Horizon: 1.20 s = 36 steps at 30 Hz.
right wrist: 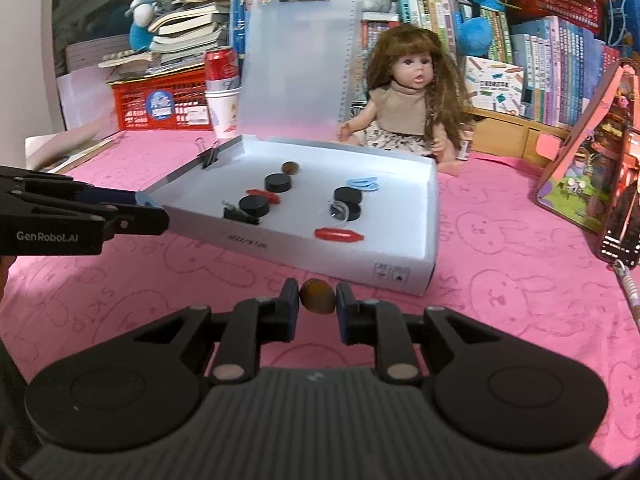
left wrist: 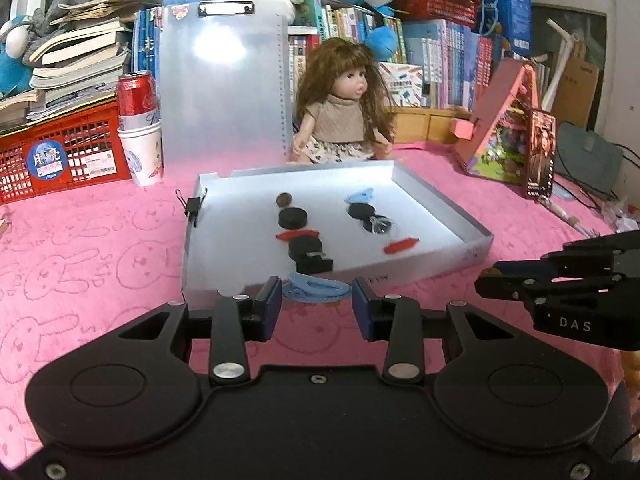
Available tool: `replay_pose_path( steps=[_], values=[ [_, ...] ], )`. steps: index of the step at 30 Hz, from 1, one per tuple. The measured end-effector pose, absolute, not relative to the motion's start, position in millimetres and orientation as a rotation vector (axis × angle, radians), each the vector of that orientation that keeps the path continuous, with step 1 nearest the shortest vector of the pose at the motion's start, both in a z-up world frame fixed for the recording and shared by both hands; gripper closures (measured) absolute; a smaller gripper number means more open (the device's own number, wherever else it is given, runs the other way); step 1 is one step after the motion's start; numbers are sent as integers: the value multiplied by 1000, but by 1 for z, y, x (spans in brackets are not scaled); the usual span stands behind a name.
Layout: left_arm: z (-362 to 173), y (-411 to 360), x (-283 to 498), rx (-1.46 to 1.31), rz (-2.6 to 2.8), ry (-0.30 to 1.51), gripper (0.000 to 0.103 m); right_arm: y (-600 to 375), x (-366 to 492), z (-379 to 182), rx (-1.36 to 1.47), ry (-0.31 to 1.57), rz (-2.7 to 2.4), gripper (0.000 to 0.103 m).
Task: Organize rigid objects
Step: 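Carry the blue hair clip and brown nut with both grippers over the white box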
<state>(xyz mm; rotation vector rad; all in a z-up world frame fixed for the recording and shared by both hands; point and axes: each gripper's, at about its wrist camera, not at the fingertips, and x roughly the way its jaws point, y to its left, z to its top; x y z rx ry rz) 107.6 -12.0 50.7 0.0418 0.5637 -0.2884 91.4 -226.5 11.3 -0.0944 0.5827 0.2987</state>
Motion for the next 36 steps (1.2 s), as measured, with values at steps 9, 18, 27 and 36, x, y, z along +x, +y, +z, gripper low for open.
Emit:
replay_pose_path(
  steps=[9, 18, 27, 36],
  values=[
    [56, -5, 134, 1, -246, 555, 67, -233, 112, 19, -57, 571, 249, 79],
    [56, -4, 159, -15, -218, 550, 67, -237, 134, 20, -31, 569, 218, 79],
    [47, -4, 182, -31, -186, 571, 67, -237, 159, 16, 17, 601, 197, 79],
    [32, -1, 196, -34, -155, 606, 67, -240, 174, 7, 36, 631, 171, 79]
  ],
)
